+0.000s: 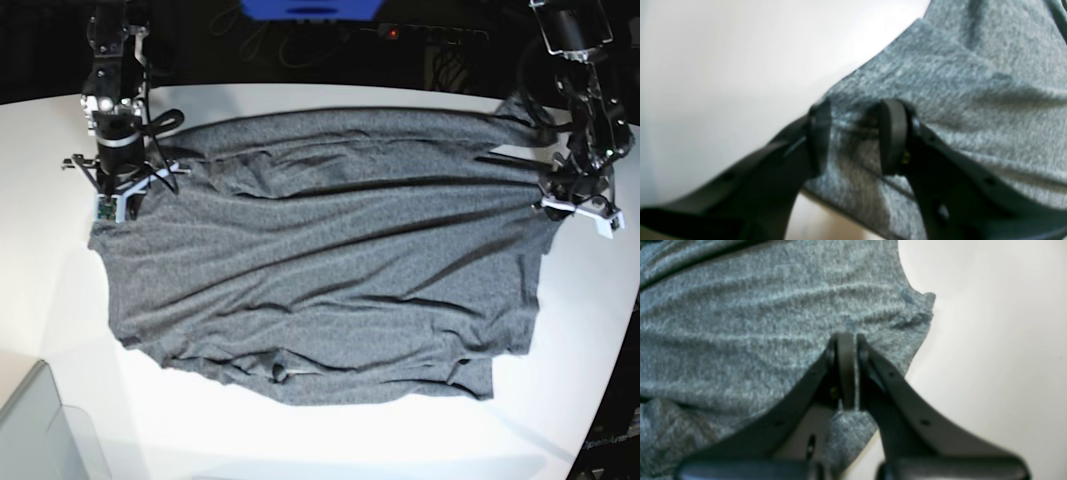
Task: Layout the t-shirt on the table in an organized manner, then fold the t-shirt properly
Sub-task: 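Lift the shirt edges with both grippers and stretch them apart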
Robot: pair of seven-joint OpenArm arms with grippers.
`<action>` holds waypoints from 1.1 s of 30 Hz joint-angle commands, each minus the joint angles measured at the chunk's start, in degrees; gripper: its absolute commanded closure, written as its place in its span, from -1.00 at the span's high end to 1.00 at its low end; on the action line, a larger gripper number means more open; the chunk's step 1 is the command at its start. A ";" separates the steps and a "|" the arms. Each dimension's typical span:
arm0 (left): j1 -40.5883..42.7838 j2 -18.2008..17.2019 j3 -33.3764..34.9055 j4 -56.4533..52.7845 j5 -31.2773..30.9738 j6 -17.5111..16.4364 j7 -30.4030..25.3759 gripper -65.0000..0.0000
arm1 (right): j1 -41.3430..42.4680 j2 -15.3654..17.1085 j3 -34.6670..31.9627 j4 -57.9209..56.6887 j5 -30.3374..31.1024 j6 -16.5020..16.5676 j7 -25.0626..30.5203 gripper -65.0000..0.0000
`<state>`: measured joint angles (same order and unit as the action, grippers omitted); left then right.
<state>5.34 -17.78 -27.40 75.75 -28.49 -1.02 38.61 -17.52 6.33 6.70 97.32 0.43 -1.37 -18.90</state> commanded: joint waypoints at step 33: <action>28.55 1.21 -0.51 37.09 0.49 0.62 1.26 -0.25 | -6.61 -3.47 9.34 8.40 -0.12 2.11 1.71 -0.76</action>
<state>33.67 -15.86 -27.35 111.77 -27.83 -0.25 40.97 -23.88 2.52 15.81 104.75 0.45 1.21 -18.65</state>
